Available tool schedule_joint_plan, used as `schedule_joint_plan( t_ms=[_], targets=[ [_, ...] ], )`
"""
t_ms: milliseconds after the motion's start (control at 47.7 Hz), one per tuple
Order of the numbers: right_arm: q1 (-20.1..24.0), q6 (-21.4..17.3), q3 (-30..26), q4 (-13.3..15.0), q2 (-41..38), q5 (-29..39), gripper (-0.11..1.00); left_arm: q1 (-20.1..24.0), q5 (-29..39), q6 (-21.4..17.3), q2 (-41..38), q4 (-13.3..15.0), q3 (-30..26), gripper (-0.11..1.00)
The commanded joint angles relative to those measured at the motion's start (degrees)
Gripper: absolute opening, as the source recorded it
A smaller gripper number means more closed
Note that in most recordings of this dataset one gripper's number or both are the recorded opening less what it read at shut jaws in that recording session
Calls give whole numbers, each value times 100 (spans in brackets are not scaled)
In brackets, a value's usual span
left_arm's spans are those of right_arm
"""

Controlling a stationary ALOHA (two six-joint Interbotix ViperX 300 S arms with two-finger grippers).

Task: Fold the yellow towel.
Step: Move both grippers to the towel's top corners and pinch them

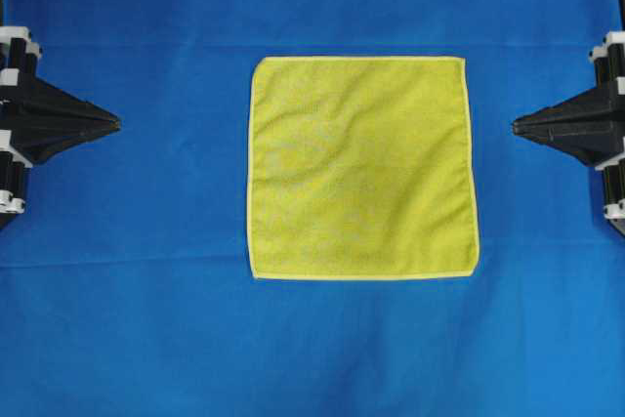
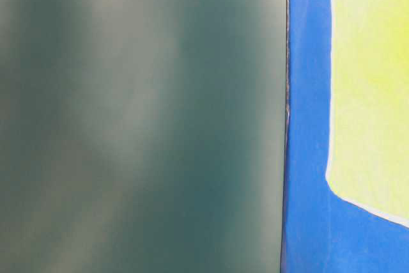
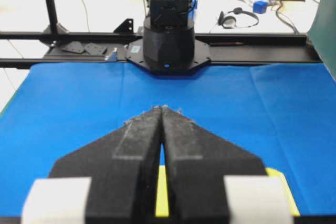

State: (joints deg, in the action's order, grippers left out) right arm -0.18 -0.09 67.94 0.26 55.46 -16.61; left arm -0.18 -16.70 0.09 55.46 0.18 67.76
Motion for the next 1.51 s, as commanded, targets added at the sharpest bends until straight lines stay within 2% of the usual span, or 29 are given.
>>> schedule_joint_plan(
  t_ms=[0, 126, 315, 503, 545, 608, 692, 734, 797, 860, 923, 1049, 1216, 1489],
  targets=[
    [-35, -9, -229, -26, -62, -18, 0, 35, 18, -18, -185, 105, -220, 0],
    [-343, -9, -378, -35, -62, 483, 0, 334, -70, -35, -492, 114, -334, 0],
    [-1354, -53, -492, -35, -123, 1538, 0, 914, -62, -62, -1310, 114, -589, 0],
    [-2320, -44, -439, -35, -571, 1731, 0, 1424, -35, -44, -2303, 105, -967, 1],
    [-2461, -44, -439, -18, -738, 1740, 0, 1503, -18, -62, -2522, 114, -1063, 4],
    [-2637, -26, -439, -9, -1020, 1740, 1, 1652, 53, -70, -2909, 114, -1230, 19],
    [-2936, -9, -466, -9, -1494, 1758, 4, 1837, 97, -70, -3384, 114, -1415, 44],
    [-3067, -9, -492, 0, -1731, 1758, 15, 1916, 79, -79, -3683, 105, -1521, 58],
    [-3190, 18, -536, 18, -2048, 1758, 35, 2021, 53, -79, -4061, 114, -1644, 75],
    [-3278, 44, -606, 97, -2417, 1749, 54, 2136, 35, -79, -4430, 114, -1767, 85],
    [-3313, 44, -668, 176, -2733, 1731, 64, 2241, 0, -79, -4816, 105, -1907, 85],
    [-3331, 44, -817, 220, -3480, 1626, 59, 2382, -141, -97, -5440, 105, -2145, 85],
    [-3340, 44, -1011, 237, -4377, 1354, 59, 2487, -308, -149, -6047, 105, -2320, 85],
    [-3357, 53, -1134, 246, -5212, 1107, 58, 2487, -457, -149, -6706, 114, -2522, 85]
  ],
)
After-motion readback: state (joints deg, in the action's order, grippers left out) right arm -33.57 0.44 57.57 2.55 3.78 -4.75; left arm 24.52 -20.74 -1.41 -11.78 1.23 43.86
